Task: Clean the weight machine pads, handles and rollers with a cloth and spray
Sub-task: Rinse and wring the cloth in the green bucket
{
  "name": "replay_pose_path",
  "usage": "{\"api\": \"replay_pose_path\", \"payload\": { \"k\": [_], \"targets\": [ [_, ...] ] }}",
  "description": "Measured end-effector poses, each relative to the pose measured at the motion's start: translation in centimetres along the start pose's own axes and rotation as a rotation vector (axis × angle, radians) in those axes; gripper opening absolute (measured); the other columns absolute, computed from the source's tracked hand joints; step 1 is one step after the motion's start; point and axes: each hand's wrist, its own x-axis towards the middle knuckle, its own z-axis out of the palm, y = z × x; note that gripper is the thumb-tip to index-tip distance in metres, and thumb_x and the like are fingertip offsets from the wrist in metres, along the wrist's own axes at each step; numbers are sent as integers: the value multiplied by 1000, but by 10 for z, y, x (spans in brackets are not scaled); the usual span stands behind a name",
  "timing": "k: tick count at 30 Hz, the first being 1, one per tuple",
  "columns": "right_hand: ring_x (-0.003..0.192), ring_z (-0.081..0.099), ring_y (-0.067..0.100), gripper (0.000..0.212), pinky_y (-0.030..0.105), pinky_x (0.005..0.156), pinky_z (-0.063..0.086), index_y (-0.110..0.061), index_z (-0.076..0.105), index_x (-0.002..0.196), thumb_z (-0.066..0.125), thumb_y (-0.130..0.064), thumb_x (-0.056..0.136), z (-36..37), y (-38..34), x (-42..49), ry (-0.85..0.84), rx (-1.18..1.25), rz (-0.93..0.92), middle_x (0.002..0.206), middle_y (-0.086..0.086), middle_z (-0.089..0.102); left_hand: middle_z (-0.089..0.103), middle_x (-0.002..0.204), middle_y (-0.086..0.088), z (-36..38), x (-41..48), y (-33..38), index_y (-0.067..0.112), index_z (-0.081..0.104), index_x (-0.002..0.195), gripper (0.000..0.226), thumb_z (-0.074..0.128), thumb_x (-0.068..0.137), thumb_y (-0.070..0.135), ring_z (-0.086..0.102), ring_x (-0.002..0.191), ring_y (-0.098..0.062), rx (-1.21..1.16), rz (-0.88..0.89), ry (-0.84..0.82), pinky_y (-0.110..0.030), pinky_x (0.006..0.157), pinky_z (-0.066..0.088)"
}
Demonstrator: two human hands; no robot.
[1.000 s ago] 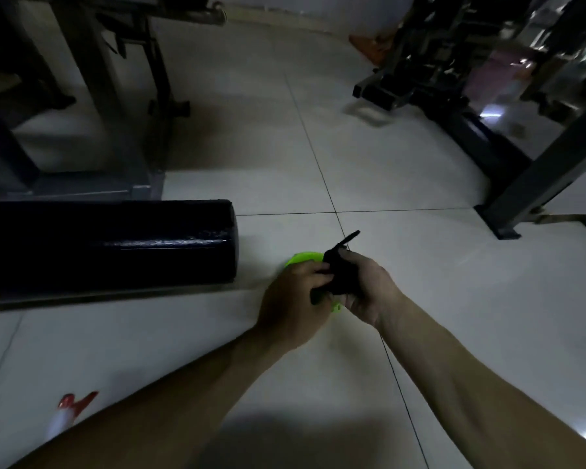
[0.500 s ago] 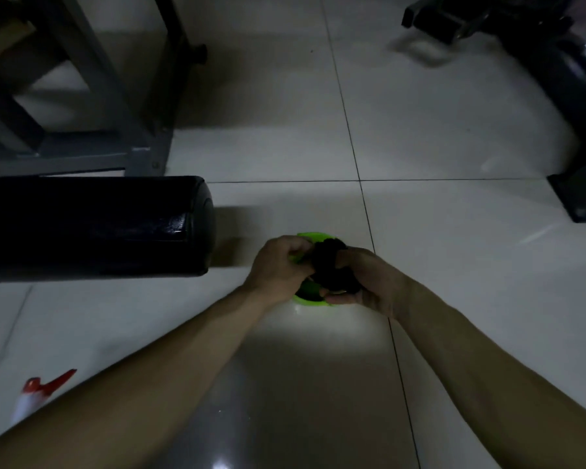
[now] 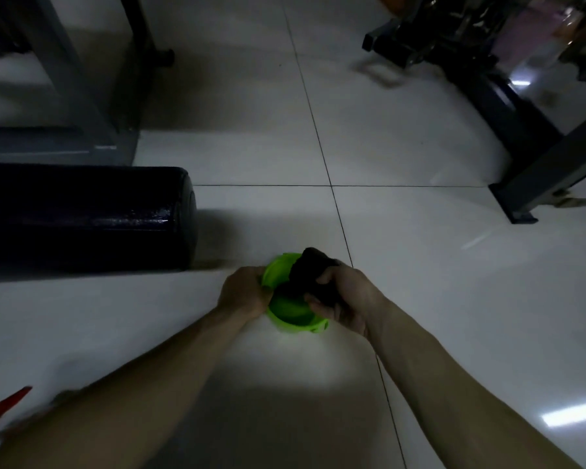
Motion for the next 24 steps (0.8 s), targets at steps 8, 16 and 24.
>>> {"api": "replay_pose_path", "payload": {
  "k": [8, 16, 24],
  "targets": [
    [45, 44, 15, 34, 15, 36, 28, -18, 67, 107, 52, -43, 91, 19, 28, -7, -62, 160, 87, 87, 5, 68, 69, 132, -2, 3, -31, -18, 29, 66, 133, 55, 53, 84, 50, 63, 123, -27, 6, 63, 0, -37, 98, 52],
    [33, 36, 7, 25, 13, 33, 14, -12, 62, 85, 55, -35, 92, 27, 29, -17, -274, 306, 117, 64, 1, 51, 65, 134, 8, -3, -45, 24, 30, 59, 140, 42, 58, 99, 40, 64, 117, -5, -467, 380, -60, -30, 101, 53],
    [38, 26, 13, 49, 17, 35, 17, -12, 56, 95, 29, -52, 106, 30, 21, -29, -109, -58, -44, 60, 2, 42, 73, 95, 16, -6, -46, 37, 26, 71, 107, 12, 66, 96, 29, 65, 90, 4, -351, 443, 207, -11, 75, 48]
  ]
}}
